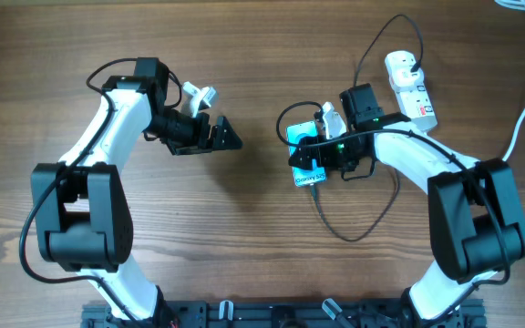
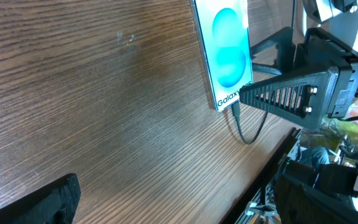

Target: Plug charger to phone and switch on socket

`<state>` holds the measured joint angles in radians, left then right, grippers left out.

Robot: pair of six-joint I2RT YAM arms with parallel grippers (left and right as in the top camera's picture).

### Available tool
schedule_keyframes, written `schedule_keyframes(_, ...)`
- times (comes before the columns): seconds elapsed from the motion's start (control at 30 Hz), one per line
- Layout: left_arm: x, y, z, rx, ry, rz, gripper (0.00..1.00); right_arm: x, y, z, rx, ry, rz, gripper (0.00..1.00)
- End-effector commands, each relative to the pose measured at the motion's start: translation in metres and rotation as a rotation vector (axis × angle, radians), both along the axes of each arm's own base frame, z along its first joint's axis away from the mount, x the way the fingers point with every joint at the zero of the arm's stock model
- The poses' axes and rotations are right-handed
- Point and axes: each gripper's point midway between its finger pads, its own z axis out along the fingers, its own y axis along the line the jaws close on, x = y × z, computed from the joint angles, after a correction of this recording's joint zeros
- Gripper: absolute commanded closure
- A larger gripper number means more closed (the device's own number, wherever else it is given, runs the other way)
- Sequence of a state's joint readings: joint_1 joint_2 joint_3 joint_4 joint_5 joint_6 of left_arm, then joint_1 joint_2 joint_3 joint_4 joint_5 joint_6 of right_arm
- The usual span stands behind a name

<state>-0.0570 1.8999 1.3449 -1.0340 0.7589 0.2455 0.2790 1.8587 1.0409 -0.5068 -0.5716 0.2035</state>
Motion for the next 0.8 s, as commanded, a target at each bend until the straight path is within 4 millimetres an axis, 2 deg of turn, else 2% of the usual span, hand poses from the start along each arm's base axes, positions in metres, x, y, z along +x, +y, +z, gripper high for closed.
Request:
schedule_keyframes(0.0, 0.0, 0.001, -0.005, 0.002, 0.006, -0.003, 0.0, -0.004, -0.019, -0.025, -0.113, 0.022, -0.019, 0.07)
schedule_keyframes(0.13, 0.0, 0.001, -0.005, 0.002, 0.006, -0.003, 0.0, -0.004, -0.019, -0.025, -0.113, 0.022, -0.02, 0.01)
schedule_keyframes(0.3, 0.0, 0.001, -0.005, 0.002, 0.006, -0.003, 0.0, -0.004, -0.02, -0.026, -0.123, 0.02, -0.022, 0.0)
schedule_keyframes(0.5, 0.0, 0.001, -0.005, 0.002, 0.006, -0.003, 0.0, -0.001, -0.044, -0.036, -0.264, 0.04, -0.12, 0.0)
schedule_keyframes(0.77, 0.0, 0.001, -0.005, 0.002, 0.006, -0.003, 0.0, -0.001, -0.045, -0.037, -0.268, 0.04, -0.12, 0.0)
